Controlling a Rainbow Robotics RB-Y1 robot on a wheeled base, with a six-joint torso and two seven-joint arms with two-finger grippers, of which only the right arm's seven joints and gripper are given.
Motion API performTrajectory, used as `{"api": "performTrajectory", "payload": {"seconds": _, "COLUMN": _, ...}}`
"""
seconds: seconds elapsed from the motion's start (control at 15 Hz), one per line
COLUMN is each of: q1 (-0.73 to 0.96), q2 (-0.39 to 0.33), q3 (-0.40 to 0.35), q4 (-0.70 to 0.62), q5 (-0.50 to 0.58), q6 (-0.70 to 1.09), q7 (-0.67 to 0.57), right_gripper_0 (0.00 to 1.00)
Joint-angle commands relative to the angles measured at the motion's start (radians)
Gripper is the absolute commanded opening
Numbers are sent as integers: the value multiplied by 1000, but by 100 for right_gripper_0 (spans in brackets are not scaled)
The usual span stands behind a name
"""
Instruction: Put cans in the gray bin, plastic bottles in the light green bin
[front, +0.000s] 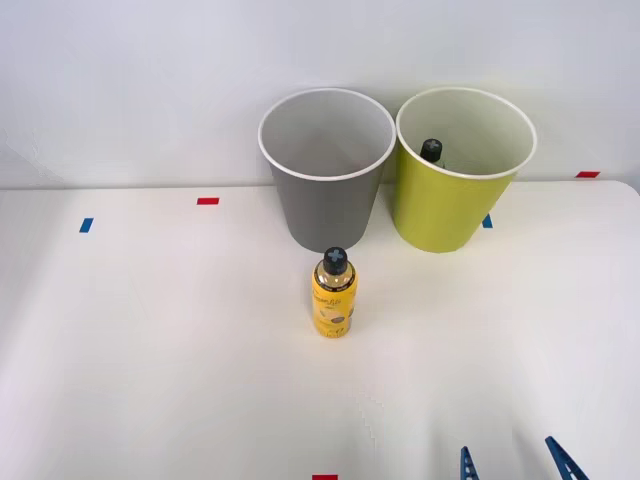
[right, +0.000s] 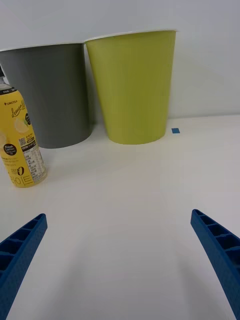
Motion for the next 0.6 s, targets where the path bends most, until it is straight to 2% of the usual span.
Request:
{"api": "performTrajectory", "payload": {"seconds": 0.07, "q1": 0, "q2": 0, "q3": 0, "q4": 0, "q5": 0, "q6": 0, "q7": 0, "right_gripper_0": 100}}
{"api": "performTrajectory", "payload": {"seconds": 0.6, "q1": 0, "q2": 0, "q3": 0, "q4": 0, "q5": 0, "q6": 0, "q7": 0, "right_gripper_0": 100}}
